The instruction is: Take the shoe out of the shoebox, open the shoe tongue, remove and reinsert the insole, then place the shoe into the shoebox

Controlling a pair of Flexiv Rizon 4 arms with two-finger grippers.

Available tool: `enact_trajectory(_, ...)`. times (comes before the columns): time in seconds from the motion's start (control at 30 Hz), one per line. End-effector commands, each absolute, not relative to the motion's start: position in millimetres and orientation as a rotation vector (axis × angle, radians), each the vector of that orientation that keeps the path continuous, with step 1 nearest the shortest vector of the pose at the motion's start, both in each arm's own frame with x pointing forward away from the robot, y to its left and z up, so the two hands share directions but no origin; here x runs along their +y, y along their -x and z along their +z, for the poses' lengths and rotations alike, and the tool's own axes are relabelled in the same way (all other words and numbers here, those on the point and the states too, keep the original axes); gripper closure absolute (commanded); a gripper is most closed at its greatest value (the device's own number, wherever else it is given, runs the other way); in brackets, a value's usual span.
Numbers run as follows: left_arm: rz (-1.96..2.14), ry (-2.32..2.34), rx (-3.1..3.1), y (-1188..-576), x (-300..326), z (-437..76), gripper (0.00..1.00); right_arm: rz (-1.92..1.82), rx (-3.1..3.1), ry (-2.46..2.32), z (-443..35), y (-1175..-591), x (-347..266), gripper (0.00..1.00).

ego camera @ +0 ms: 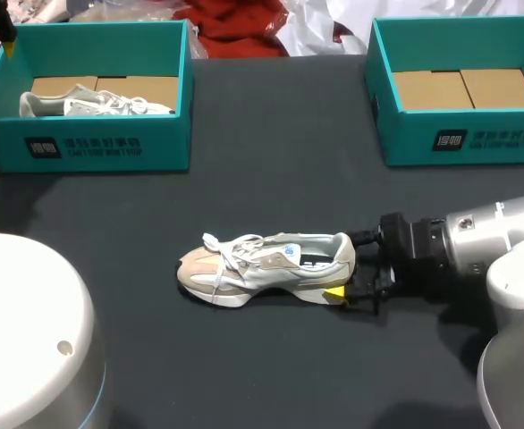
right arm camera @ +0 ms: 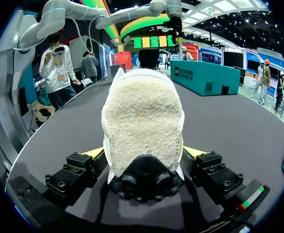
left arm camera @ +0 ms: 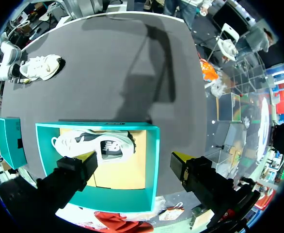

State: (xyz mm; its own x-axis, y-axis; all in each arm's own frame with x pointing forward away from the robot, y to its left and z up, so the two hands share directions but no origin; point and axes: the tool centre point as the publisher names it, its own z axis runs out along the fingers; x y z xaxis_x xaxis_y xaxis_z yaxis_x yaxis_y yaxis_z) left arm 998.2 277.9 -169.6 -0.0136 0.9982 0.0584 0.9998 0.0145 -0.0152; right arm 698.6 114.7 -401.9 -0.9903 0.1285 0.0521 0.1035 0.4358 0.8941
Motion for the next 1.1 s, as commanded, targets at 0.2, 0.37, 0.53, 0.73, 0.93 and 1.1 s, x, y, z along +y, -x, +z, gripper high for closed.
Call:
enact_trajectory(0.2, -0.048, 2.169, -2.198, -998.0, 278.1, -169.2, 0.00, 1.642, 2.636, -0.213, -403.4, -699.2, 125.7, 0.00)
enact_trajectory(0.37, -0.048, 2.169, -2.198, -998.0, 278.1, -169.2, 0.00, 1.647, 2.638, -0.201, -403.3, -701.1, 129.7, 0.00)
enact_trajectory(0.53, -0.048, 2.169, -2.198, -998.0, 278.1, -169.2, 0.00, 1.650, 2.644, -0.203, -404.8, -702.3, 130.7, 0.00)
enact_trajectory(0.73, -0.048, 2.169, -2.198, -998.0, 278.1, -169.2, 0.00, 1.661, 2.640, -0.205, -405.5, -702.2, 130.9, 0.56)
enact_trajectory(0.93, -0.048, 2.169, -2.198, -998.0, 278.1, -169.2, 0.00, 1.664, 2.638, -0.198, -406.1, -701.1, 130.7, 1.00)
enact_trajectory(1.1, -0.048, 2.169, -2.198, -998.0, 278.1, -169.2, 0.00, 1.655, 2.650, -0.164, -405.5, -700.8, 130.3, 1.00)
